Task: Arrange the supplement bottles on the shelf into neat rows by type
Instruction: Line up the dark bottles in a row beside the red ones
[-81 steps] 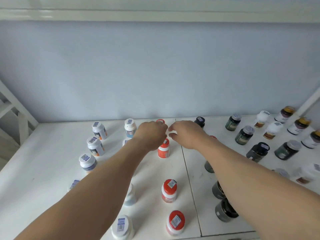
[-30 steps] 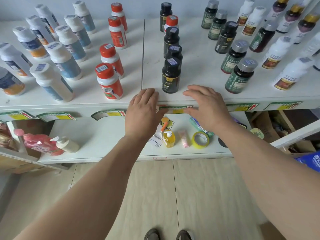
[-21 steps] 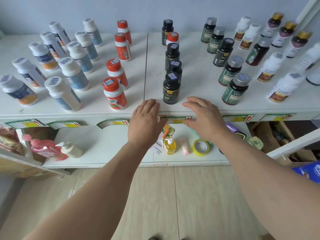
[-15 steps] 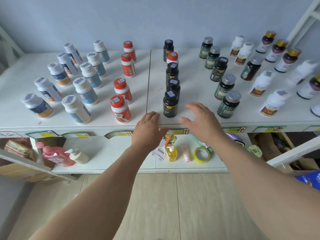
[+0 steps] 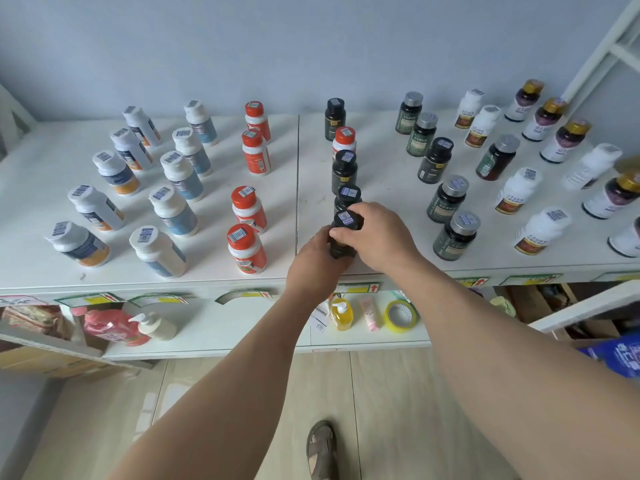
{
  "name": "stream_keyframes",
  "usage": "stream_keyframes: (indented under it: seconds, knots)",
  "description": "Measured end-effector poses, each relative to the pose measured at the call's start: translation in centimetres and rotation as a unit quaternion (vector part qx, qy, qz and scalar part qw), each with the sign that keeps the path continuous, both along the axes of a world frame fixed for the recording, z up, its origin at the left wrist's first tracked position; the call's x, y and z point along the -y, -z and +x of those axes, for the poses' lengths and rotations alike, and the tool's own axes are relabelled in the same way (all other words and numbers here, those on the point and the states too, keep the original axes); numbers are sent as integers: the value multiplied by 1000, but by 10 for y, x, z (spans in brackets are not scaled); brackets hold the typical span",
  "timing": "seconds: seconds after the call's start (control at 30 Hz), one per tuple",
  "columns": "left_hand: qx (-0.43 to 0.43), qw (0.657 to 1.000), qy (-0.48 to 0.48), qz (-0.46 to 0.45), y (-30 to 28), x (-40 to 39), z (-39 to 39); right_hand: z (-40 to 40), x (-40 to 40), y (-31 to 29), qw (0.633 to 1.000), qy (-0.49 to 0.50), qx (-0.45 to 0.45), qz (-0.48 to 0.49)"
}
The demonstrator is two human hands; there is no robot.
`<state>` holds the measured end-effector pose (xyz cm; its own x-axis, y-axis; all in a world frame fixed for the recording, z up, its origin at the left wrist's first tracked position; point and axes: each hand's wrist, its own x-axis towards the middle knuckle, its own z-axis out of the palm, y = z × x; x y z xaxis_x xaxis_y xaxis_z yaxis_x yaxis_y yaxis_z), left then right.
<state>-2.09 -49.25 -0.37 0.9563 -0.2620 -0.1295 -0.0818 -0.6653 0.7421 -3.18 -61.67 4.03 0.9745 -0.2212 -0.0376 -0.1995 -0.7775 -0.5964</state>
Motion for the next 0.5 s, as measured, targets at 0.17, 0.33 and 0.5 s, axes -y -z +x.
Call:
stream_keyframes:
  seconds: [0.17, 0.33, 0.5]
  knots:
    - [-43, 996, 35, -70, -12, -13, -1, 0, 11, -25, 999, -3, -10, 45]
    - [-115, 977, 84, -161, -27, -19, 1, 1, 14, -46, 999, 15, 5, 52]
    - [-165, 959, 84, -213, -40, -19, -3, -1, 18, -52, 998, 17, -6, 57]
